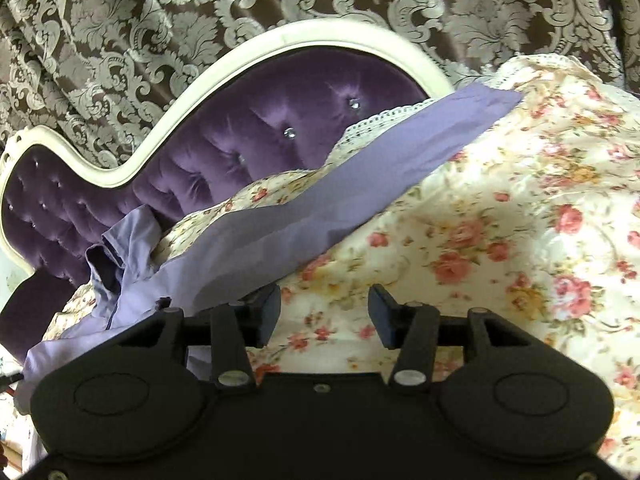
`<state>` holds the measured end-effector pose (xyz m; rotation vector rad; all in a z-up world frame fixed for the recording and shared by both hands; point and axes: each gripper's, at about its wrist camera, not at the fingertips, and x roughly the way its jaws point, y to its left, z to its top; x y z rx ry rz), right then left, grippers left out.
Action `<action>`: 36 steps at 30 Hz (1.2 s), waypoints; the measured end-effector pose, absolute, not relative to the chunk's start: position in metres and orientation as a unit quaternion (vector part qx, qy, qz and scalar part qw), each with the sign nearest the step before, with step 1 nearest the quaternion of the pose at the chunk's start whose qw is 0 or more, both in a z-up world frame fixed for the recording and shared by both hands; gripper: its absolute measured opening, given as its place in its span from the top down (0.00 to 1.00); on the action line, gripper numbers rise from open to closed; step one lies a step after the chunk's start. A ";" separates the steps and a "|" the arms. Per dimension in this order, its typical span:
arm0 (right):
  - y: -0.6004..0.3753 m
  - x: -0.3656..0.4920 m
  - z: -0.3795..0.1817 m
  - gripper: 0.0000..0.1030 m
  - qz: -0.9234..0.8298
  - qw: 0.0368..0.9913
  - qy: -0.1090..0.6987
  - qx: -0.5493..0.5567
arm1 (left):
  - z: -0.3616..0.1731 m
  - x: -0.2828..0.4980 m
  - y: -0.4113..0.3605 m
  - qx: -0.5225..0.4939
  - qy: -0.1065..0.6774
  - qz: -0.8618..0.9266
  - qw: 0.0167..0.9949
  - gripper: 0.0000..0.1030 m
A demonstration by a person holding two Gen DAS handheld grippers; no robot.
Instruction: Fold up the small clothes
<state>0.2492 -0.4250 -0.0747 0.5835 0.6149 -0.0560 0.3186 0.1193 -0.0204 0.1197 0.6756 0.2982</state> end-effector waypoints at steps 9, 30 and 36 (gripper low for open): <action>-0.410 0.255 -0.072 0.44 0.000 0.911 0.296 0.286 | -0.012 0.303 0.182 -0.012 0.349 0.186 0.918 0.13; -0.509 0.290 -0.069 0.38 -0.102 0.915 0.264 0.288 | -0.044 0.317 0.136 -0.111 0.378 0.085 0.915 0.09; -0.559 0.321 -0.080 0.38 -0.146 0.910 0.248 0.300 | -0.001 0.311 0.090 -0.082 0.328 0.042 0.940 0.09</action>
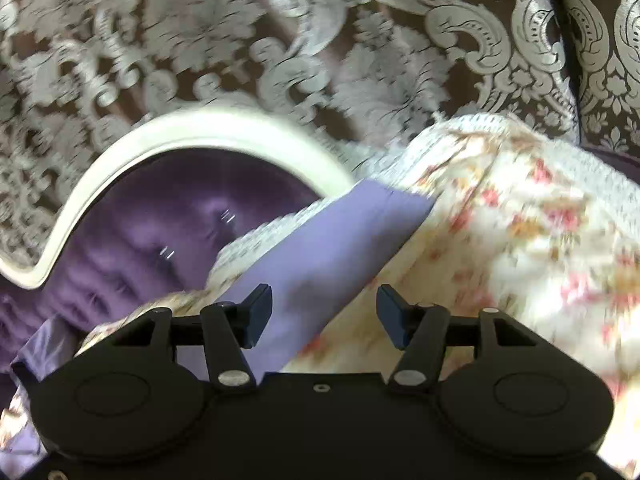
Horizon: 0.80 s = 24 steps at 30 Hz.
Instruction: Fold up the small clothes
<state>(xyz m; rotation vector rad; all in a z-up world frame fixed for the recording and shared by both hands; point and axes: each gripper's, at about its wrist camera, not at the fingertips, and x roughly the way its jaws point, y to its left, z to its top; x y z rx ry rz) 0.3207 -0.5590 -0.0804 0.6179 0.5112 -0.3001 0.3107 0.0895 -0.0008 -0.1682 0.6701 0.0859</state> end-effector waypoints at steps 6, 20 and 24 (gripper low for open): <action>-0.588 0.343 -0.085 0.38 -0.174 0.920 0.238 0.260 | 0.025 0.311 0.039 -0.057 0.278 0.006 0.959 0.09; -0.616 0.397 -0.097 0.77 -0.139 0.920 0.316 0.184 | -0.014 0.348 -0.072 -0.040 0.327 -0.155 0.932 0.09; -0.618 0.374 -0.080 0.84 -0.104 0.933 0.276 0.207 | -0.032 0.355 -0.102 -0.031 0.339 -0.176 0.924 0.09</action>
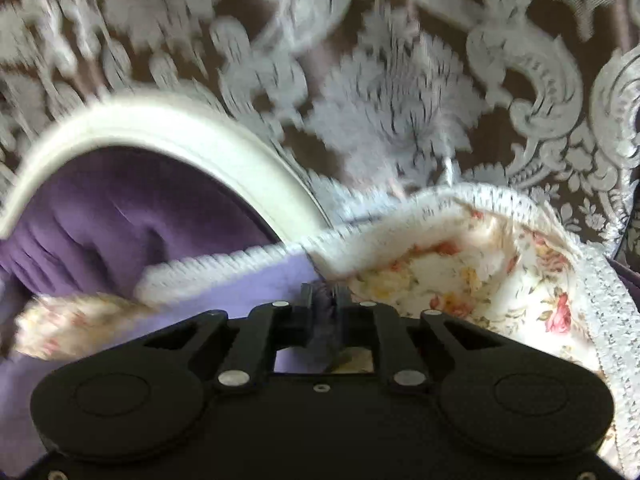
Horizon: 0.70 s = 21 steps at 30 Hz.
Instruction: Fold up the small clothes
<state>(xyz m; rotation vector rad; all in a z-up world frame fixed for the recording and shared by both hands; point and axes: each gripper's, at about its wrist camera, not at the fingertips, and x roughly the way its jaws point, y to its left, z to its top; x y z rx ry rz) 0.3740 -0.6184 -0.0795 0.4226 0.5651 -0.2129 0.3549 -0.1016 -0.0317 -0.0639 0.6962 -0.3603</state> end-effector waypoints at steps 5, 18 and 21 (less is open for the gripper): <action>-0.627 0.337 -0.041 0.85 -0.088 0.943 0.215 0.238 | -0.046 0.364 -0.123 -0.021 0.351 -0.178 0.919 0.09; -0.632 0.293 0.008 0.87 -0.113 0.945 0.199 0.232 | -0.085 0.387 -0.159 0.027 0.406 -0.168 0.898 0.06; -0.620 0.292 0.023 0.87 -0.106 0.949 0.182 0.234 | -0.088 0.390 -0.168 0.058 0.414 -0.163 0.894 0.04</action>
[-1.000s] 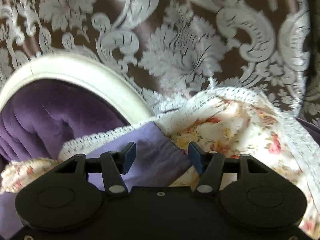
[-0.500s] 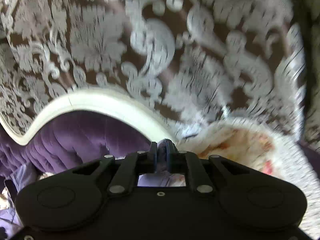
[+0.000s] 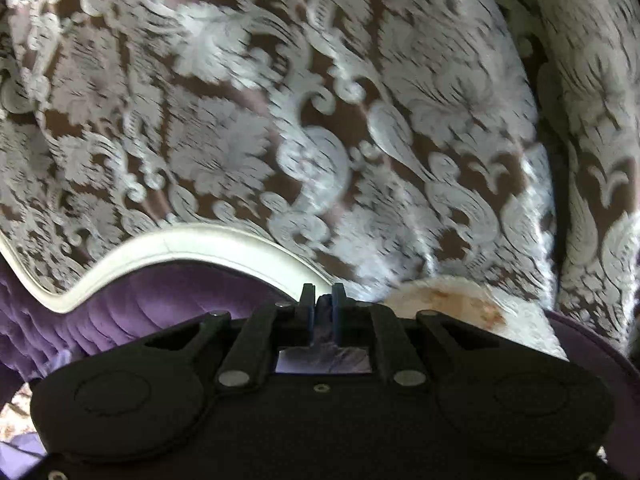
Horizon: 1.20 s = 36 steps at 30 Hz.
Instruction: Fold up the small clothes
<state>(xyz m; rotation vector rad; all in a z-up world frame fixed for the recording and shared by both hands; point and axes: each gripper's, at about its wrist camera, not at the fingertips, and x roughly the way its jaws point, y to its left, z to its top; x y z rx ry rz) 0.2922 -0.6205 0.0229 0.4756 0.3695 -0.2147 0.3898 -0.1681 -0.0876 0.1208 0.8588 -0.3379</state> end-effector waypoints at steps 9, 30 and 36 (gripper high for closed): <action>-0.507 0.310 0.123 0.88 0.010 0.982 0.127 0.142 | -0.075 0.388 -0.121 -0.095 0.397 -0.188 0.894 0.03; -0.101 0.353 0.058 0.95 0.357 0.889 0.244 0.153 | -0.051 0.338 0.117 -0.312 0.318 -0.049 0.894 0.02; -0.106 0.323 0.035 0.86 0.361 0.886 0.252 0.145 | -0.046 0.336 0.127 -0.306 0.322 -0.074 0.893 0.02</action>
